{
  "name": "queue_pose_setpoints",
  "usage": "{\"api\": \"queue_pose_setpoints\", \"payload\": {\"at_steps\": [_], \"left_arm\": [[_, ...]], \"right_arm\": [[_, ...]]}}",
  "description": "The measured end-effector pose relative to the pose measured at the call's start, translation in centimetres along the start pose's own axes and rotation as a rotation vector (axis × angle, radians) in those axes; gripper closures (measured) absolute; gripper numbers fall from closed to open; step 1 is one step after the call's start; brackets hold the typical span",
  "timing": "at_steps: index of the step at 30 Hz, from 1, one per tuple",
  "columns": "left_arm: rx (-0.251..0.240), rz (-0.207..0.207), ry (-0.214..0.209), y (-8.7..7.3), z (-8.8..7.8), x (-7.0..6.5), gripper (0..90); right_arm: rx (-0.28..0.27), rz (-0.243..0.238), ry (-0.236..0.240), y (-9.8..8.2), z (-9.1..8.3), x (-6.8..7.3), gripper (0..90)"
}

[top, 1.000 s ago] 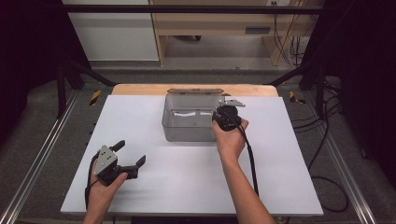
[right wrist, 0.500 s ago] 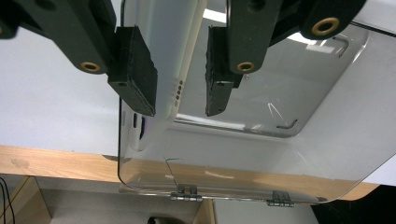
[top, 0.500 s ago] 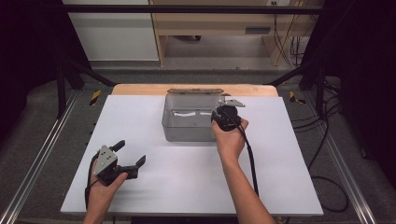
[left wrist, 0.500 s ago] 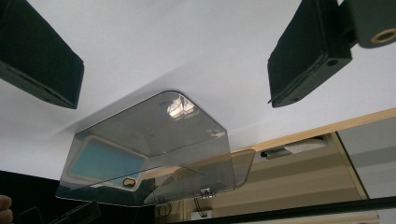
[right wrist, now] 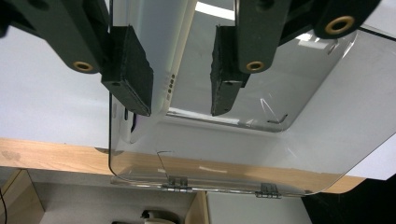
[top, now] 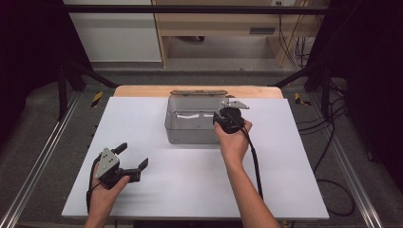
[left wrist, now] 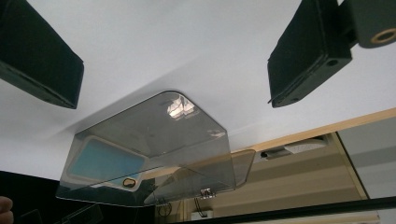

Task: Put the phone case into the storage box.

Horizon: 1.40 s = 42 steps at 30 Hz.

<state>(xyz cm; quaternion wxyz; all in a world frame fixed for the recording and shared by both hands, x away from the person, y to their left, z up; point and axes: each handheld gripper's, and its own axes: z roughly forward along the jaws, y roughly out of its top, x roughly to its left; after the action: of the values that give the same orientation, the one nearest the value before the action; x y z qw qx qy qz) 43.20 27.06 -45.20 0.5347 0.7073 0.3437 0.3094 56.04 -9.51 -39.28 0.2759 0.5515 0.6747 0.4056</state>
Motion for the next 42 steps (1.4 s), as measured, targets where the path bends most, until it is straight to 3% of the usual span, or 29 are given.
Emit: {"api": "queue_pose_setpoints", "payload": {"at_steps": [21, 32, 42], "left_arm": [[0.0, 0.002, 0.0, 0.0, -0.01, -0.01, 3.9], [0.0, 0.001, 0.0, 0.0, -0.01, 0.01, 3.9], [0.0, 0.001, 0.0, -0.01, -0.01, 0.03, 3.9]], "right_arm": [[-0.019, -0.007, 0.02, 0.22, -0.13, 0.32, 46.9], [-0.012, -0.015, 0.037, 0.18, 0.0, 0.37, 31.1], [-0.068, -0.019, 0.055, 0.3, -0.3, 0.35, 24.8]]}}
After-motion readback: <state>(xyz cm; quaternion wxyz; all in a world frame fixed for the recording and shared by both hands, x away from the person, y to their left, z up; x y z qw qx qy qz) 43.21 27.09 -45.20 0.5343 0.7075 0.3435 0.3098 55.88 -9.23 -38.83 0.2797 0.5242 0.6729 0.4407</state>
